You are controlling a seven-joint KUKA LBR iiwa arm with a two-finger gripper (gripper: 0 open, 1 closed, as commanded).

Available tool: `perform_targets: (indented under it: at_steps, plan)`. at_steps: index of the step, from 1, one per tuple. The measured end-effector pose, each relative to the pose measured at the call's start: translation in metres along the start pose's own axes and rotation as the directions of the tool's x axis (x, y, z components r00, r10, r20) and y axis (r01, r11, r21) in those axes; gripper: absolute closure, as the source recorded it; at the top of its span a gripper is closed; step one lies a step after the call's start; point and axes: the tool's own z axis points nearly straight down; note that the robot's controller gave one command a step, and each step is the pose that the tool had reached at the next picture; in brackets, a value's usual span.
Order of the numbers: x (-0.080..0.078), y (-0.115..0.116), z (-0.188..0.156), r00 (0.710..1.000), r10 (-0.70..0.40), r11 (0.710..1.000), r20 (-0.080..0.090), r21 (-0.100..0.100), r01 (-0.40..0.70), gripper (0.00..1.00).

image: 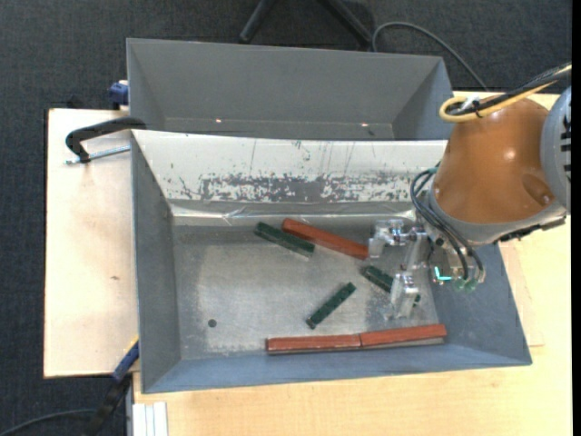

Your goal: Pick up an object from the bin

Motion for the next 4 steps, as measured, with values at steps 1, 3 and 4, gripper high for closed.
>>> perform_targets:
  at_steps: [1, 3, 4]
  plan:
    - [-0.011, 0.016, 0.113, 0.956, -0.295, 0.956, 0.0, 0.0, 0.295, 0.0]
    - [-0.036, 0.016, 0.125, 0.777, -0.629, 0.777, 0.008, 0.004, 0.629, 1.0]
    - [-0.037, -0.006, -0.047, 0.769, -0.639, 0.769, 0.014, 0.013, 0.639, 1.0]
